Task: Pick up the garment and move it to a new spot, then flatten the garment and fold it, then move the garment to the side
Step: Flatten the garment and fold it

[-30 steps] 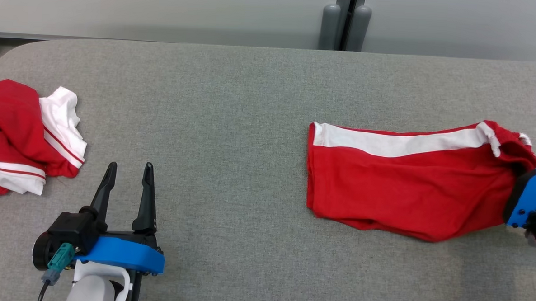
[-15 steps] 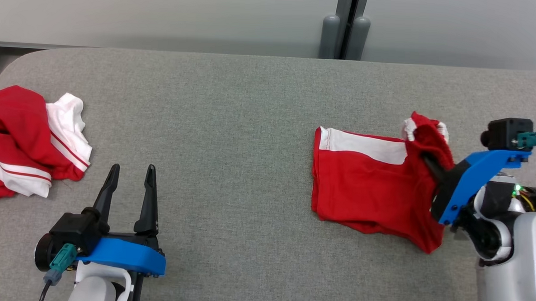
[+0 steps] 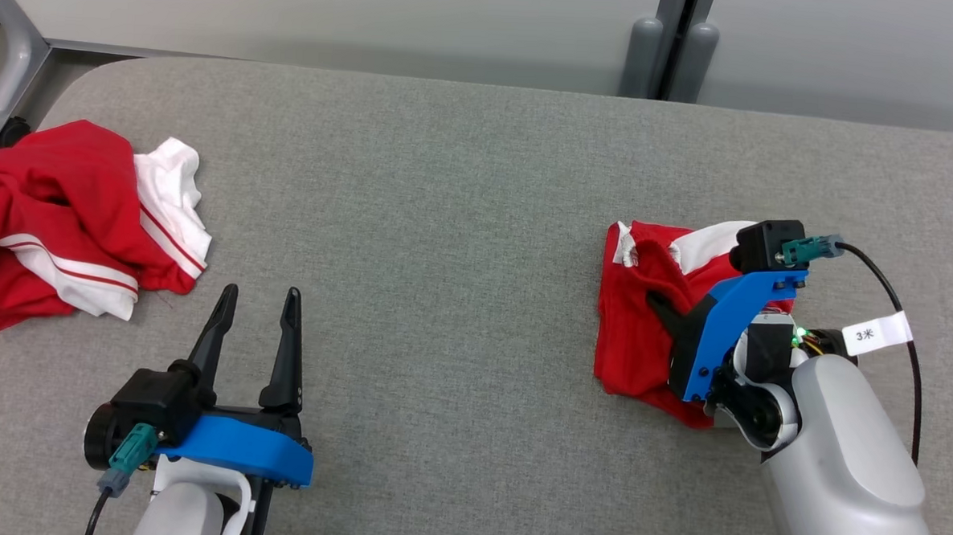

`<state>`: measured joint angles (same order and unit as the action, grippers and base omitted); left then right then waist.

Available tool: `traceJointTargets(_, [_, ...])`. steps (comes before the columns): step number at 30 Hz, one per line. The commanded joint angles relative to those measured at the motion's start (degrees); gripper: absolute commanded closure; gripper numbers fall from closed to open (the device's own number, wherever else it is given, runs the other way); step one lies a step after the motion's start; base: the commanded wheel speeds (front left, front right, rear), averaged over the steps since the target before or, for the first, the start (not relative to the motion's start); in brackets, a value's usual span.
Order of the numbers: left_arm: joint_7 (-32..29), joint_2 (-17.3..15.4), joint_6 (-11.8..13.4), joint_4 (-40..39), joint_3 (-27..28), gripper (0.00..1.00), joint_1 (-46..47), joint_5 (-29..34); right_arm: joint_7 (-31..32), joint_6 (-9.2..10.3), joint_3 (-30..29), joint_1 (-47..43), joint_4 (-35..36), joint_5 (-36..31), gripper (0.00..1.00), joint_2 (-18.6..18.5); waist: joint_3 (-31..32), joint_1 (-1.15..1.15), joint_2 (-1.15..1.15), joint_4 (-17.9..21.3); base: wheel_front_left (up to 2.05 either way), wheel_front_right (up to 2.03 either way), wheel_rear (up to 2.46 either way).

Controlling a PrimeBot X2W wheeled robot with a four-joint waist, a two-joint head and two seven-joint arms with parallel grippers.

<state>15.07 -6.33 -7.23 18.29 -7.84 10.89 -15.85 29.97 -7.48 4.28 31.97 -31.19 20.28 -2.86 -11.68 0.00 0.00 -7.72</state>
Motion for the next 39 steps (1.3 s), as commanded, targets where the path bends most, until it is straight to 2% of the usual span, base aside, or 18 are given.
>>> traceJointTargets(1, [0.14, 0.03, -0.36, 0.12, 0.05, 0.0, 0.83, -0.22, -1.06, -0.03, 0.31, 1.33, -1.52, 0.25, 0.62, -0.08, -0.09, 0.0, 0.0, -0.35, 0.0, 0.0, 0.0])
traceJointTargets(2, [0.14, 0.1, -0.34, 0.23, 0.01, 0.0, 0.75, -0.29, -1.61, -0.03, 0.58, 1.68, -2.63, 0.56, 0.0, -0.07, -0.04, 0.0, 0.0, -0.46, 0.0, 0.0, 0.0])
traceJointTargets(7, [0.14, 0.16, -0.23, 0.52, 0.53, 0.0, -0.16, -0.54, -3.47, -0.03, 2.13, 2.5, -3.2, 4.47, 0.0, -0.06, 0.77, 0.0, 0.0, -0.34, 0.0, 0.0, 0.0])
traceJointTargets(12, [0.14, -0.09, -0.22, 0.36, 1.79, 0.0, -1.35, -0.48, -4.83, -0.03, 0.44, -0.32, 4.54, 6.57, 0.0, -0.13, 2.15, 0.0, 0.0, 0.99, 0.0, 0.0, 0.0])
traceJointTargets(17, [0.14, -0.11, -0.22, -0.23, 2.81, 0.0, -2.55, 0.05, -7.1, -0.03, -7.0, -4.52, 14.83, 1.26, 0.0, -1.71, 3.54, 0.0, 0.0, 2.59, 0.0, 0.0, 0.0])
traceJointTargets(21, [0.14, 0.05, -0.22, -0.64, 2.87, 0.0, -3.04, 0.25, -8.02, -0.04, -11.98, -8.54, 19.96, -4.74, 0.0, -1.78, 4.0, 0.0, 0.0, 3.33, 0.0, 0.0, 0.0])
traceJointTargets(25, [0.14, 0.29, -0.22, -1.01, 2.46, 0.0, -2.71, 0.18, -8.97, -0.04, -10.5, -12.18, 20.67, -12.84, 0.0, -1.59, 3.52, 0.0, 0.0, 3.62, 0.0, 0.0, 0.0])
traceJointTargets(26, [0.14, 0.3, -0.22, -1.05, 2.37, 0.0, -2.48, 0.12, -9.13, -0.03, -9.19, -12.39, 20.12, -14.26, 0.39, -1.49, 3.29, 0.0, 0.0, 3.59, 0.0, 0.0, 0.0])
traceJointTargets(27, [0.14, 0.3, -0.22, -1.08, 2.28, 0.0, -2.23, 0.05, -9.47, -0.04, -7.85, -12.31, 19.44, -15.0, 0.84, -1.31, 3.08, 0.0, 0.0, 3.51, 0.0, 0.0, 0.0])
traceJointTargets(28, [0.14, 0.27, -0.22, -1.1, 2.14, 0.0, -1.97, -0.02, -9.65, -0.04, -6.24, -12.04, 18.6, -15.63, 1.0, -1.14, 2.8, 0.0, 0.0, 3.35, 0.0, 0.0, 0.0])
traceJointTargets(34, [0.14, 0.0, -0.22, -0.88, 1.54, 0.0, -0.91, -0.4, -9.45, -0.02, 1.44, -8.29, 10.76, -18.42, 1.0, -0.32, 1.46, 0.0, 0.0, 1.8, 0.0, 0.0, 0.0])
traceJointTargets(39, [0.15, 0.15, -0.23, -0.72, 1.04, 0.0, -0.37, -0.51, -6.54, -0.03, 3.53, -4.95, 4.44, -19.65, 1.0, -0.12, 0.87, 0.0, 0.0, 0.32, 0.0, 0.0, 0.0])
